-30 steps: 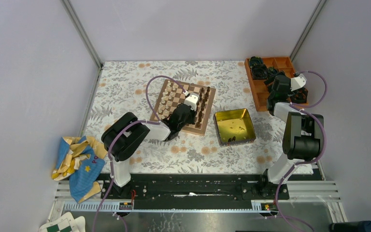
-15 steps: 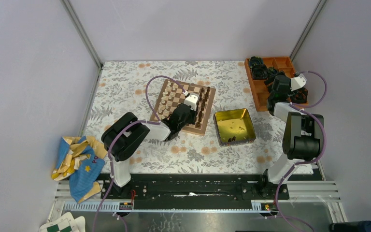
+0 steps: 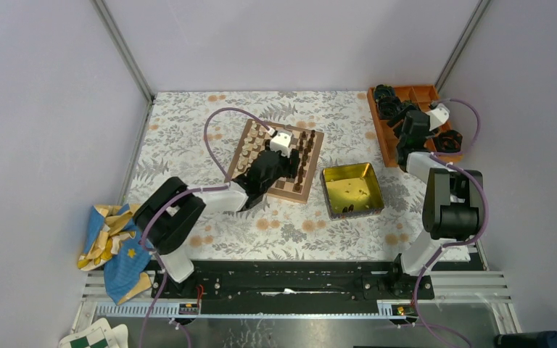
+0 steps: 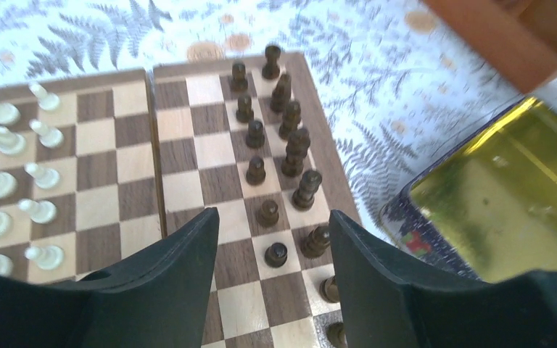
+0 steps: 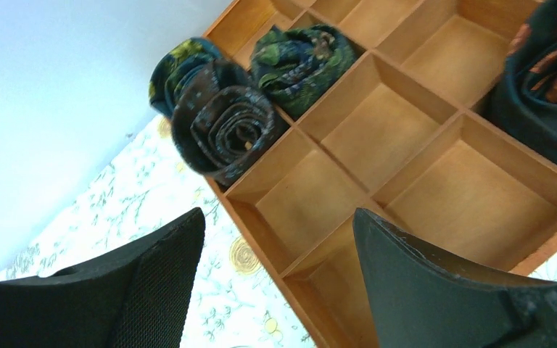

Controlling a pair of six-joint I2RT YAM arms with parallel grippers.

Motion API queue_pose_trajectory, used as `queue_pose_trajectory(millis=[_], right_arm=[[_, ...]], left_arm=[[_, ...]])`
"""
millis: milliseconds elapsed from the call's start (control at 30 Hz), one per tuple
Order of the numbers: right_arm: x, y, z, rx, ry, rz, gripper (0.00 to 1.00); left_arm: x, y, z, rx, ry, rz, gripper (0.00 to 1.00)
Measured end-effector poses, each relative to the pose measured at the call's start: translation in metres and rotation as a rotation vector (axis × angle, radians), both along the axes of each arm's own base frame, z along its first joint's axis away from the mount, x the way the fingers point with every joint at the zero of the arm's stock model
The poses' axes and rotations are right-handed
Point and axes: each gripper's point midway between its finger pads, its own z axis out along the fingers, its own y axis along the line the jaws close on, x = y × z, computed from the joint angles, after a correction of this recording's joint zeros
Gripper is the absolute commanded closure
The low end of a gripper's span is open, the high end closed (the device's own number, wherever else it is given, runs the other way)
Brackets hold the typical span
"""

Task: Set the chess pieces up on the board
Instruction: Place the chess piece on the chessboard, then adjust the storage box at the center of the board.

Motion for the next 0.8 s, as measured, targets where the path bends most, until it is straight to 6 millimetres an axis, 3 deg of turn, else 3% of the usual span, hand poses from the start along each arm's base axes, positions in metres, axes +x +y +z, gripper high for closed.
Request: queue_pose_trajectory(millis=[167,333,500,600,800], right_arm=[[0.007,0.026,0.006,-0.035,0.042,0.094,0.19],[0.005,0.067,0.019,-0.070,0.083,0.212,0.19],[-0.015,0.095,0.028,-0.096,0.139,0.298,0.22],[-0.033,0.096,0.031,-0.105,0.161,0.314,0.24],[-0.078,0.095,0.005,-0.129,0.278,0.341,0.25]], left_arm=[[-0.002,0.004,0.041,-0.057,-0.053,0.019,0.35],[-0.011,0.014,0.059,-0.075,-0.023,0.053,0.35],[-0.027,0.016,0.076,-0.089,0.015,0.076,0.35],[-0.042,0.013,0.084,-0.111,0.041,0.079,0.35],[-0.061,0.009,0.083,-0.113,0.098,0.098,0.35]])
